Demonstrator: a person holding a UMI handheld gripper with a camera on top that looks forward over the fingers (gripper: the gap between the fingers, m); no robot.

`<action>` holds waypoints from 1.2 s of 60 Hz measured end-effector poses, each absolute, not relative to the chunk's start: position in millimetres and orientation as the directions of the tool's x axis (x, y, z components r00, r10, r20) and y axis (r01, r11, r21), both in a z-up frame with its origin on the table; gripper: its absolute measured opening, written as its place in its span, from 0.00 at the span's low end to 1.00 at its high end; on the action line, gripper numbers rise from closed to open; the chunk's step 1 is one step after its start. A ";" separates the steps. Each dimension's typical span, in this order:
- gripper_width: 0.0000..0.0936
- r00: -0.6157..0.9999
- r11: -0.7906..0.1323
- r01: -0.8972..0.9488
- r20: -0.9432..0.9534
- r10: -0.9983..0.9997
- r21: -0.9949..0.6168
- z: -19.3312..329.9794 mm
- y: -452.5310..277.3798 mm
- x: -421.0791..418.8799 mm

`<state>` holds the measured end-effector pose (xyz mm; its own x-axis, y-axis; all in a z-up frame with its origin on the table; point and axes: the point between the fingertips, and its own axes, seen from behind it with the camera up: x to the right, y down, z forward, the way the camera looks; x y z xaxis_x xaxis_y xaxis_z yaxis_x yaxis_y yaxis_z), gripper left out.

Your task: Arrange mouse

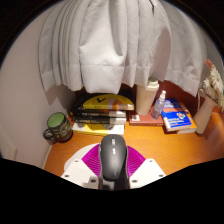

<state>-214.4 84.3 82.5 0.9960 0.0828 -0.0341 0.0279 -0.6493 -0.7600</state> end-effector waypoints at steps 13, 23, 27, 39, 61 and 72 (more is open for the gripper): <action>0.34 0.997 -0.738 0.024 -0.039 0.068 -0.674 -3.8 68.1 -238.3; 0.38 0.998 -0.731 0.055 0.009 0.067 -0.681 -11.7 65.3 -237.1; 0.45 0.999 -0.740 0.035 -0.004 0.050 -0.672 -12.4 65.9 -236.8; 0.90 0.996 -0.759 -0.037 -0.082 0.022 -0.650 13.4 55.8 -235.5; 0.90 0.997 -0.660 0.007 -0.048 0.066 -0.751 129.0 -47.9 -146.9; 0.88 0.997 -0.628 0.013 -0.038 0.067 -0.778 157.8 -124.6 -98.5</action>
